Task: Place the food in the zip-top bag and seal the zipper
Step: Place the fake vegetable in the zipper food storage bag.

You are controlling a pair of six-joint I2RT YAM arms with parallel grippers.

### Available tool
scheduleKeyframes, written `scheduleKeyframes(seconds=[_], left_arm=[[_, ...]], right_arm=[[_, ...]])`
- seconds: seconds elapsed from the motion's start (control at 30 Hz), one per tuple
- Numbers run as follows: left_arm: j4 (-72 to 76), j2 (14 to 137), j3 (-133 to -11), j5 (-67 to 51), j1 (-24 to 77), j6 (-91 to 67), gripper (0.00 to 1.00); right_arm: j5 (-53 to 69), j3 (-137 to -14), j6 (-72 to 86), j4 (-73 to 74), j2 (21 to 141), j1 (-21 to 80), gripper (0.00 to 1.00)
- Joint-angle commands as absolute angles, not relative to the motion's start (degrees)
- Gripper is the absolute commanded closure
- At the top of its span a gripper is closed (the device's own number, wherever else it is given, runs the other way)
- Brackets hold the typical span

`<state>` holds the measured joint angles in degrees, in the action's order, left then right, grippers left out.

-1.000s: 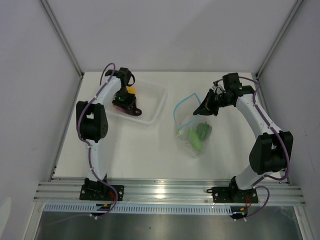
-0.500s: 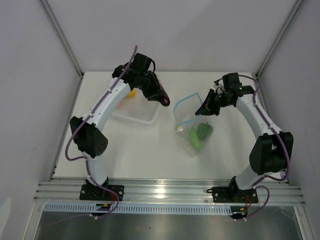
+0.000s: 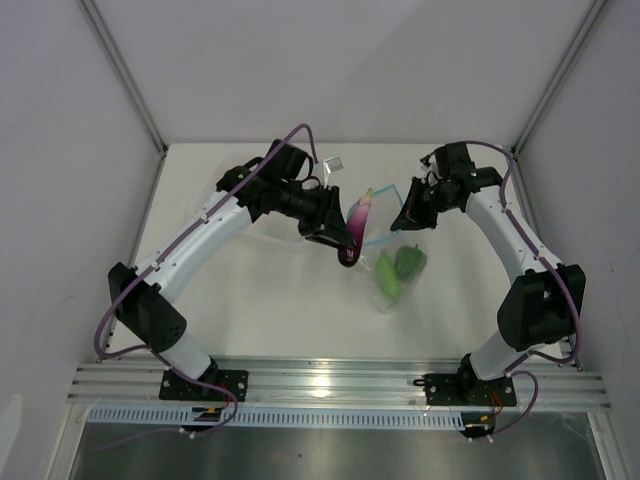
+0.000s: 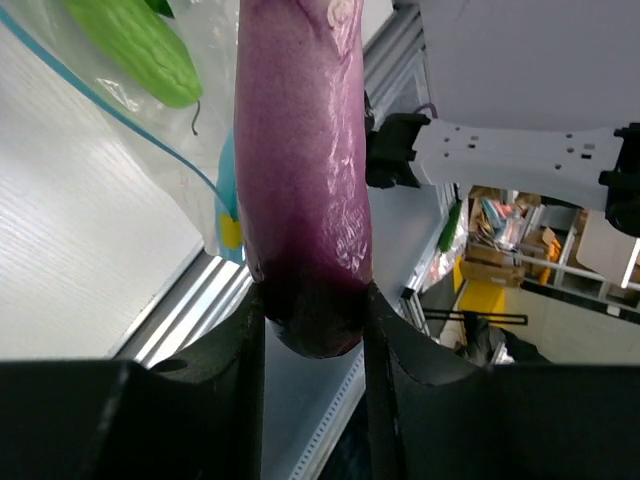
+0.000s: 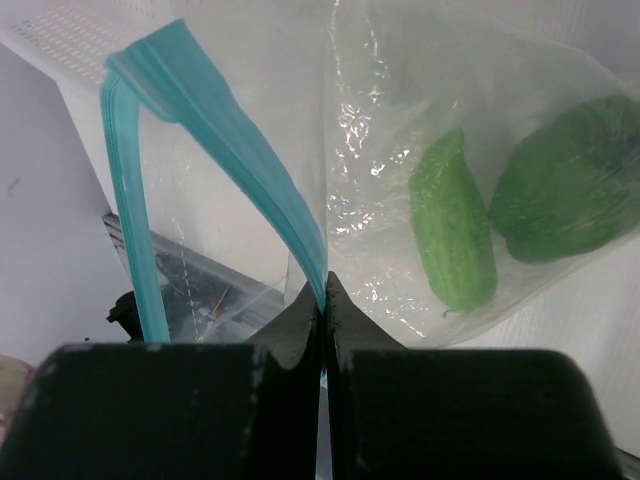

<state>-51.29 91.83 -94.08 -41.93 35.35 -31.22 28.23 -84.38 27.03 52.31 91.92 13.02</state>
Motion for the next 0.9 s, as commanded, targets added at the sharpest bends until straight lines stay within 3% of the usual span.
scheduleKeyframes(seconds=[0.0,0.5,0.73,0.87], left_arm=[[-53.16,92.10,-94.13,-49.65,35.33,-28.39,0.99],[-54.85,97.82,-90.89,-56.86,35.42,-34.71,0.99],[-49.48,98.17,-88.67,-60.29,35.16,-39.99,0.93],[-47.91,98.88,-89.03,-60.21,34.63,-41.65,0.83]], right_arm=[[24.53,-87.98,24.44,53.35,90.00,14.85,1.00],[18.02,-91.67,16.18,51.51,85.08,24.34,1.00],[18.28,-90.36,13.27,49.75,81.65,27.42,1.00],[19.95,-88.68,13.80,49.04,80.69,27.77,1.00]])
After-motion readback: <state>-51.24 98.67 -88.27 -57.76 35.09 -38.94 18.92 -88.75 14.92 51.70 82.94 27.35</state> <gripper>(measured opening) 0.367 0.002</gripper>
